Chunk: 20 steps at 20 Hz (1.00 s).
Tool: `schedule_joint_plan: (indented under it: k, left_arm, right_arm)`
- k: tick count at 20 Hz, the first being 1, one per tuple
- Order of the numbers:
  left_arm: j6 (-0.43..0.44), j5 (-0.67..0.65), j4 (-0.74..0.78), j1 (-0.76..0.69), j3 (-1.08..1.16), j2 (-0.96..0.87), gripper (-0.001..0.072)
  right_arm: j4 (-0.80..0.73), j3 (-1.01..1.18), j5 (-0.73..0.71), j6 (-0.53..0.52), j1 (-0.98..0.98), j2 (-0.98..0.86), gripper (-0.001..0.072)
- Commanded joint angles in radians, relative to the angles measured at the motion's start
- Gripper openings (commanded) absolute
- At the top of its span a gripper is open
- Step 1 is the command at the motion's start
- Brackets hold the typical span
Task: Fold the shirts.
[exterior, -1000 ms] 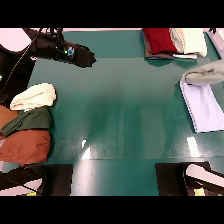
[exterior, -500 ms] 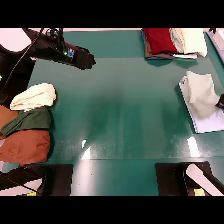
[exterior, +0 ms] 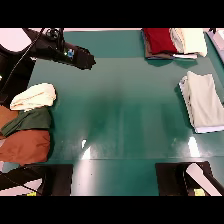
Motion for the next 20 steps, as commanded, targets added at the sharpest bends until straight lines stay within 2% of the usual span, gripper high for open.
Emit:
schedule_joint_plan:
  k: [1,4,7,8,9,10,20]
  left_arm:
    - [0.002,0.033,0.005,0.000,0.000,0.000,0.0028]
    - [0.002,0.031,0.007,0.000,0.000,0.000,0.0028]
    - [0.002,0.052,0.003,0.000,0.000,0.000,0.0028]
    - [0.002,0.056,0.003,0.000,0.000,0.000,0.0028]
    - [0.002,0.062,0.003,0.000,0.000,0.000,0.0028]
    - [0.002,0.074,0.003,0.000,0.000,0.000,0.0028]
    - [0.002,0.176,0.003,0.000,0.000,0.000,0.0028]
  right_arm:
    - [0.105,0.085,-0.009,-0.006,0.220,0.002,0.0624]
    - [0.101,0.107,-0.079,-0.006,0.475,0.002,0.0614]
    - [0.100,0.107,-0.148,-0.030,0.684,0.002,0.0341]
    - [0.100,0.107,-0.158,-0.051,0.735,0.002,0.0230]
    - [0.100,0.107,-0.164,-0.075,0.782,0.002,0.0057]
    - [0.100,0.107,-0.169,-0.081,0.817,0.002,0.0017]
    - [0.101,0.107,-0.164,-0.080,0.871,0.002,0.0017]
